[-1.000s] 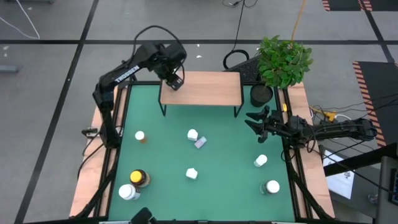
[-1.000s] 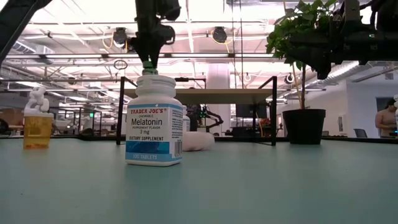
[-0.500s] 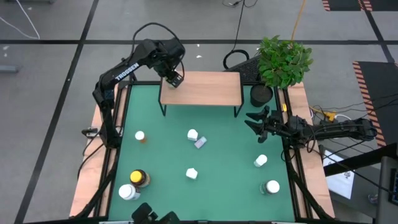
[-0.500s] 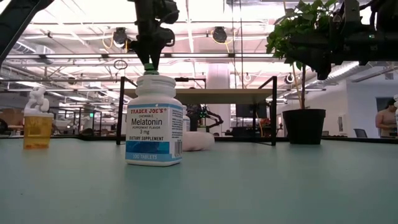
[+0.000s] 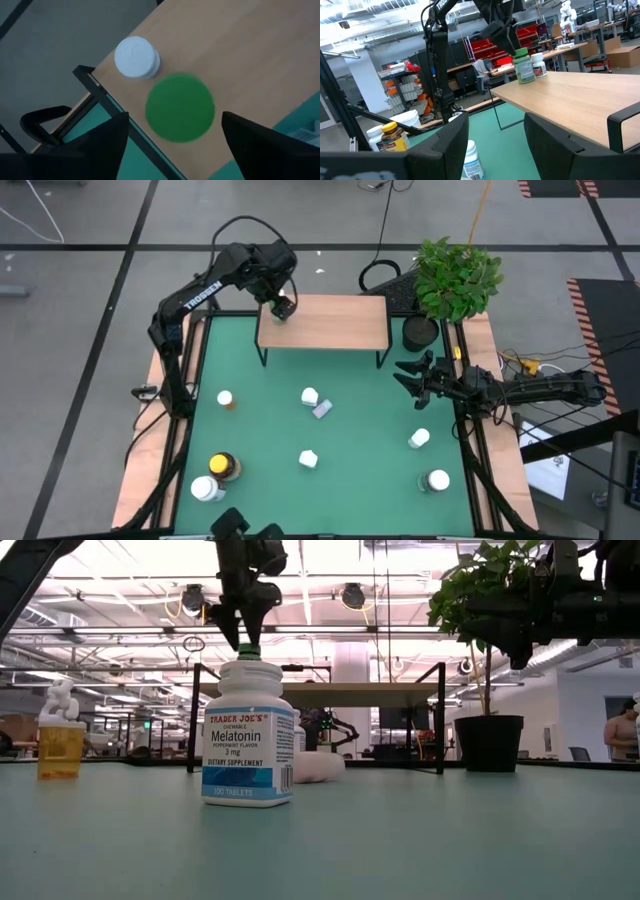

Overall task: Pick and place medicine bottles onto shelf by color
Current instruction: Put the orange bottle on the shelf

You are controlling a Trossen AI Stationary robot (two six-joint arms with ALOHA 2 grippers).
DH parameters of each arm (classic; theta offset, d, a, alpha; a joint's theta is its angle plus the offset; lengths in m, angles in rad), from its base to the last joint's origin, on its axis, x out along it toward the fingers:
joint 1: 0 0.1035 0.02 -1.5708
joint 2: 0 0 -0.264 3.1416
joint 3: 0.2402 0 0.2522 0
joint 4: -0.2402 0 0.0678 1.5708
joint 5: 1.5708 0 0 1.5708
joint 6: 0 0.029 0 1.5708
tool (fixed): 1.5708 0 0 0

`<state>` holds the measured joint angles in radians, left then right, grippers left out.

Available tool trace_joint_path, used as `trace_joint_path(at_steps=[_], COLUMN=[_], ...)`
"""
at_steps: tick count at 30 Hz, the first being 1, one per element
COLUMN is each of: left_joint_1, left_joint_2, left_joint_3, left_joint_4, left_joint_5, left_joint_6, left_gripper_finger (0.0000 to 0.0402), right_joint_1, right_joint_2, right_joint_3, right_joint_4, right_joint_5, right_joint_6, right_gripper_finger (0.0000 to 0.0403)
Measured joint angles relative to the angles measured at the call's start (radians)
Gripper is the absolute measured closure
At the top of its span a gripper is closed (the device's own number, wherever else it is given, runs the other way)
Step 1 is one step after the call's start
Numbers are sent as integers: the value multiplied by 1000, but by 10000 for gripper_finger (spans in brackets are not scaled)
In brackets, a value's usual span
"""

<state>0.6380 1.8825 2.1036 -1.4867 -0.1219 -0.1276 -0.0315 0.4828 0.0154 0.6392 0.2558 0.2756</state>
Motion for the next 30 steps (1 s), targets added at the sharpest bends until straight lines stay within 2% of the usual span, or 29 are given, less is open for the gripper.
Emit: trace_joint_path(at_steps=[8, 12, 18, 25, 30], left_joint_1=[-43, -109, -250, -412, -520], left_joint_2=[-71, -170, -393, -660, -815], left_joint_3=[-1, -85, -377, -785, -1019], left_joint_4=[-22, 110, 410, 757, 930], left_joint_5=[-14, -36, -52, -154, -224], left_joint_6=[18, 31, 74, 39, 21], left_gripper_finger=[75, 85, 100, 120, 132], right_joint_1=[0, 0, 0, 0, 0], right_joint_2=[0, 0, 3, 35, 68], right_joint_3=[0, 0, 0, 0, 0], right_joint_4=[-6, -24, -23, -23, -23], right_joint_5=[0, 0, -1, -27, -48], right_joint_6=[-3, -7, -2, 4, 9], right_gripper_finger=[215, 216, 216, 216, 215])
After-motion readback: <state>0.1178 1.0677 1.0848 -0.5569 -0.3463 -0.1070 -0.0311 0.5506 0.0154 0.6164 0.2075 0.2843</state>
